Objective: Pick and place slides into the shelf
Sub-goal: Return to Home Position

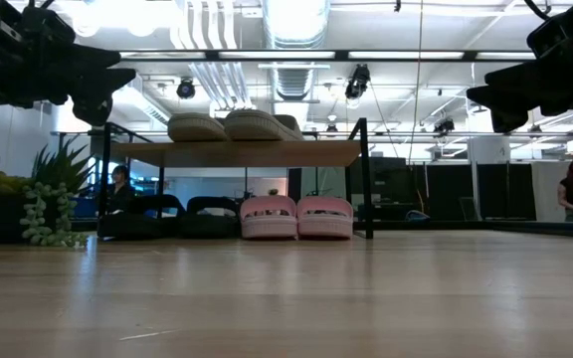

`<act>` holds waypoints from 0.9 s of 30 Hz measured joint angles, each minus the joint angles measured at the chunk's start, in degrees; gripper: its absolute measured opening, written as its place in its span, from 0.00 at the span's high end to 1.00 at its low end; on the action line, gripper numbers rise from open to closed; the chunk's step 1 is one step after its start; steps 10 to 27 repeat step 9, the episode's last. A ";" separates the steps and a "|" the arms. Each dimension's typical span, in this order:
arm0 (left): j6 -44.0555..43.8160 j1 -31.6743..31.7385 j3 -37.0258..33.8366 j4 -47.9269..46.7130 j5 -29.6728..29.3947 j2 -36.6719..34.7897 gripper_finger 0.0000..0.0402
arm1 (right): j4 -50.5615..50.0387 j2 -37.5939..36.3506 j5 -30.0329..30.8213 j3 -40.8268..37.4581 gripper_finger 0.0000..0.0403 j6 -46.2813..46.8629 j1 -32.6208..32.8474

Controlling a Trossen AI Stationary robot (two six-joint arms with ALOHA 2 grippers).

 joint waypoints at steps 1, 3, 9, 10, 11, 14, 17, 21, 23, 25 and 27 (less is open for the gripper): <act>0.00 0.00 0.00 0.00 0.00 0.00 0.64 | 0.00 0.00 0.02 0.00 0.59 0.00 0.00; 0.00 0.02 0.00 0.00 0.00 0.00 0.64 | -0.01 0.00 0.01 0.00 0.59 0.00 0.00; 0.00 0.00 0.00 0.00 0.00 -0.07 0.64 | -0.01 0.00 0.01 0.00 0.58 0.00 0.00; 0.00 0.00 0.00 0.00 0.00 -0.07 0.64 | -0.01 0.00 0.01 0.00 0.58 0.00 0.00; 0.00 0.00 0.00 0.00 0.00 -0.07 0.64 | -0.01 0.00 0.01 0.00 0.58 0.00 0.00; 0.00 0.00 0.00 0.00 0.00 -0.07 0.64 | -0.01 0.00 0.01 0.00 0.58 0.00 0.00; 0.00 0.00 0.00 0.00 0.00 -0.07 0.64 | -0.01 0.00 0.01 0.00 0.58 0.00 0.00; 0.00 0.00 0.00 0.00 0.00 -0.07 0.64 | -0.01 0.00 0.01 0.00 0.58 0.00 0.00; 0.00 0.00 0.00 0.00 0.00 -0.07 0.64 | -0.01 0.00 0.01 0.00 0.58 0.00 0.00; 0.00 0.00 0.00 0.00 0.00 -0.07 0.64 | -0.01 0.00 0.01 0.00 0.58 0.00 0.00; 0.00 0.00 0.00 0.00 0.00 -0.07 0.64 | -0.01 0.00 0.01 0.00 0.58 0.00 0.00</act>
